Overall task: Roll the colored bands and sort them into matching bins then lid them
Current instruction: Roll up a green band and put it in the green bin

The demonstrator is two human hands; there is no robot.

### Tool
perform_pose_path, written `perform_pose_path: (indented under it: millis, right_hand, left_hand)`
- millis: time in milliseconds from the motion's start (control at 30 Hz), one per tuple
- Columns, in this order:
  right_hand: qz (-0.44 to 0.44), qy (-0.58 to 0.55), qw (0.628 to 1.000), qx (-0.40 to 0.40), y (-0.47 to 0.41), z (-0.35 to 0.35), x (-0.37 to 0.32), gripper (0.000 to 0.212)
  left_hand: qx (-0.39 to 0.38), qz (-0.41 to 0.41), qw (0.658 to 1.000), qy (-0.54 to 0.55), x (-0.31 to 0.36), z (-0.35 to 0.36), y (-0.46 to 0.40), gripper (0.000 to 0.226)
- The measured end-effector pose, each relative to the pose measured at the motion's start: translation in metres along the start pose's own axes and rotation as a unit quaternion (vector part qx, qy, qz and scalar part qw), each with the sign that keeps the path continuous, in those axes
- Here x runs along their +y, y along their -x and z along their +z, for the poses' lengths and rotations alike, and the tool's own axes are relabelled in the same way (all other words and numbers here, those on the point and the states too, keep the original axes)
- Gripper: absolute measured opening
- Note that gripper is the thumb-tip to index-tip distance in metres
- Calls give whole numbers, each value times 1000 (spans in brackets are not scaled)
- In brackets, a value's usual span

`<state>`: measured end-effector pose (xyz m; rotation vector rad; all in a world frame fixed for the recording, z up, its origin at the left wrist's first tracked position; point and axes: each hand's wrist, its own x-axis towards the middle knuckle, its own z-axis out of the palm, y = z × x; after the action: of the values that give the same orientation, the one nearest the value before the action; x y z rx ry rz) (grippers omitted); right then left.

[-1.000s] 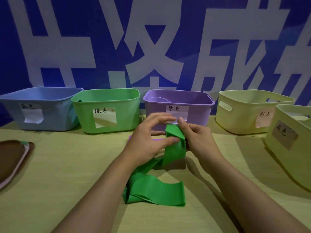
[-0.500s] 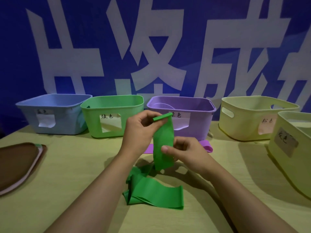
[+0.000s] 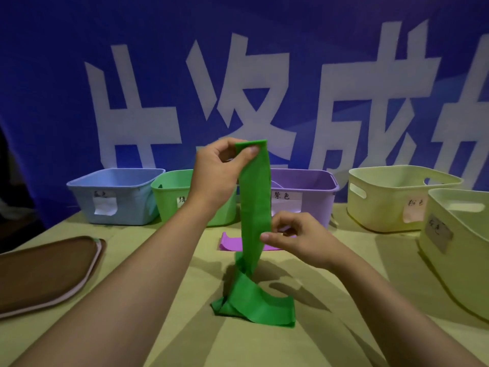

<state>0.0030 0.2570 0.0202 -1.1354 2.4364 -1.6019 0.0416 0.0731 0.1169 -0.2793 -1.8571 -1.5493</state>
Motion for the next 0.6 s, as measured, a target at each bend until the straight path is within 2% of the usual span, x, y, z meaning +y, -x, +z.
perform_pose_path:
  millis: [167, 267, 400, 533, 600]
  right_hand:
    - [30, -5, 999, -17, 16, 2, -14, 21]
    - [34, -19, 999, -15, 27, 3, -15, 24]
    - [48, -46, 998, -15, 44, 2, -20, 17]
    - [71, -138, 987, -37, 59, 1, -18, 30]
    - [89, -169, 980, -50, 65, 0, -16, 31]
  left_hand:
    - [3, 8, 1000, 7, 21, 0, -2, 4]
    - [2, 17, 1000, 17, 33, 2, -1, 3]
    - [2, 18, 1000, 17, 41, 5, -2, 5]
    - [-4, 7, 1000, 25, 40, 6, 0, 11]
    - [-7, -5, 1000, 26, 36, 6, 1, 15]
